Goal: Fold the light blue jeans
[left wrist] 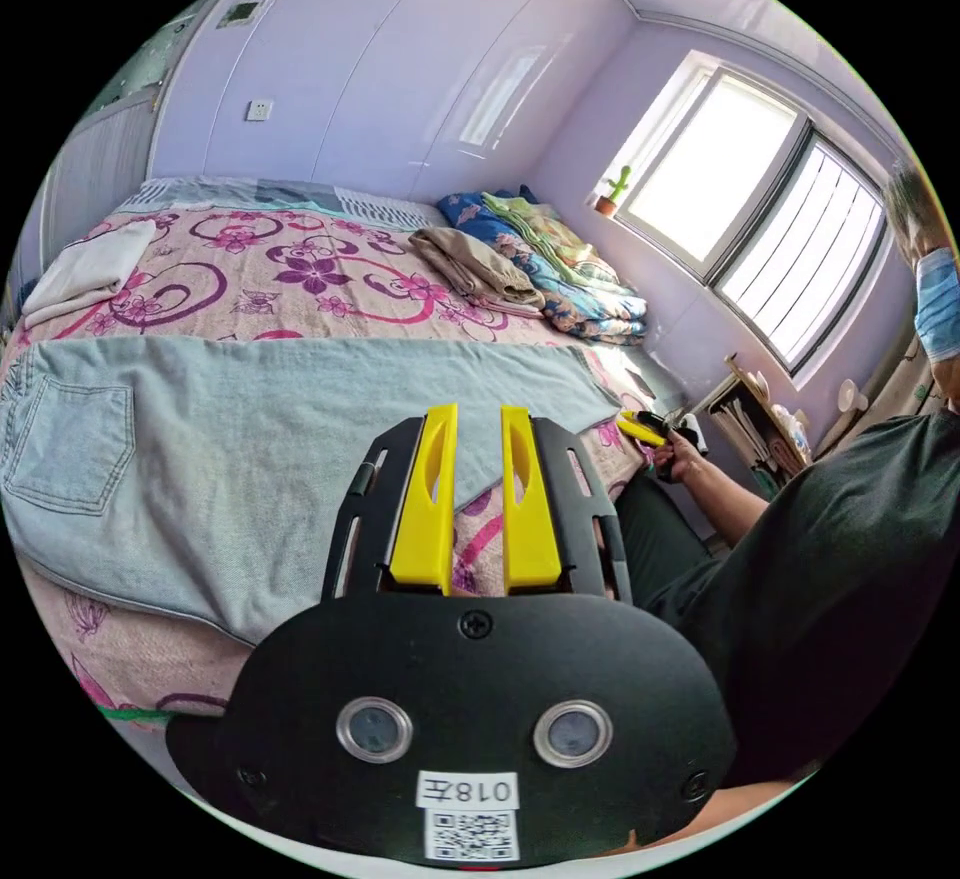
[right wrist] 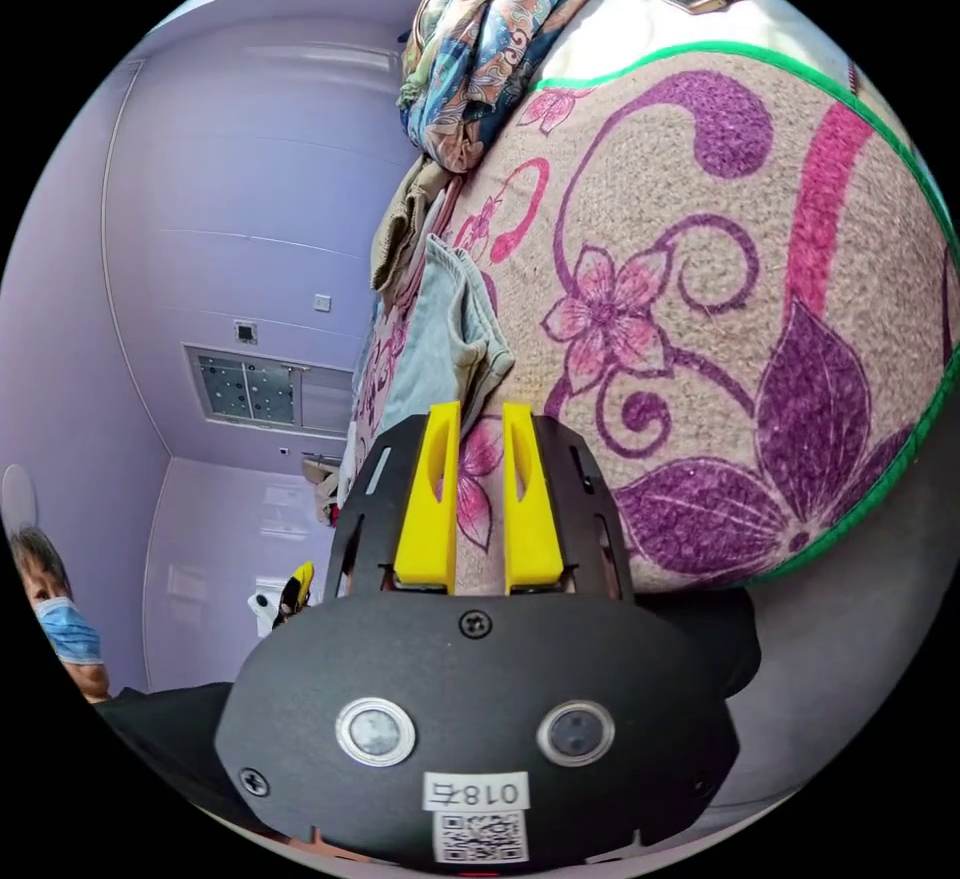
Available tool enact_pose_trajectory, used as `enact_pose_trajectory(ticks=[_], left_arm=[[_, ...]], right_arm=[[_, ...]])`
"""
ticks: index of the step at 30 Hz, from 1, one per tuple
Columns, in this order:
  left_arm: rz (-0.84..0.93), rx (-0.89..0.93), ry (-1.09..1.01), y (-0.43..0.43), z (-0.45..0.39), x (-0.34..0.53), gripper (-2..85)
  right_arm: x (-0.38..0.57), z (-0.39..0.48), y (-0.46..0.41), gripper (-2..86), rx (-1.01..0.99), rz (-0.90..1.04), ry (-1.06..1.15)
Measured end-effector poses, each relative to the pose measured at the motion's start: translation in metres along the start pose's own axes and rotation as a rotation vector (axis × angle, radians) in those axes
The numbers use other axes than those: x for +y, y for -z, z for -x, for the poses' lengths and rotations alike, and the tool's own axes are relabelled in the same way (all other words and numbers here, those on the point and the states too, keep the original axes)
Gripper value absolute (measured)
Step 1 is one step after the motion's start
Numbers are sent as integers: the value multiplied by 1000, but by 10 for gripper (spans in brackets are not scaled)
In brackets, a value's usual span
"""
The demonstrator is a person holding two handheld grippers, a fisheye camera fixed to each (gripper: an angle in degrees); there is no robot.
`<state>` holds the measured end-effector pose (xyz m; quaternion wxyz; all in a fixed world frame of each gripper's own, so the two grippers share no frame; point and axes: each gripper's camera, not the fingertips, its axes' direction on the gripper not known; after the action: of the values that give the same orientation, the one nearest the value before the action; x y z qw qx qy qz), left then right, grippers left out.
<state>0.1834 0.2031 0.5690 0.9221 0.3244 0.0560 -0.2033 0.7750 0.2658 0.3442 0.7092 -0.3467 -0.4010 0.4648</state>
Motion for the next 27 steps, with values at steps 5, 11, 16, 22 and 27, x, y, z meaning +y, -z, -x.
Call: enact_pose_trajectory(ticks=[5,11,16,22,27], left_arm=[[-38,-26,83,22,29,29,73],[-89,-43,151,39,54,55,66],[-111,-46,159,41,63,64,64],[-107,-60,161,36,68,69,63],[-97,-77,158,31,72,70,64]], right_arm=[[-8,-20,3,89,-108,-33,-47],[-11,-32,2,90,-157,-56,-55],[-19,-33,-13,87,-158,-55,-41],[-18,-30,-27,91,-130,-14,-4],[-13,-33,-44,87,-149,-18,10]])
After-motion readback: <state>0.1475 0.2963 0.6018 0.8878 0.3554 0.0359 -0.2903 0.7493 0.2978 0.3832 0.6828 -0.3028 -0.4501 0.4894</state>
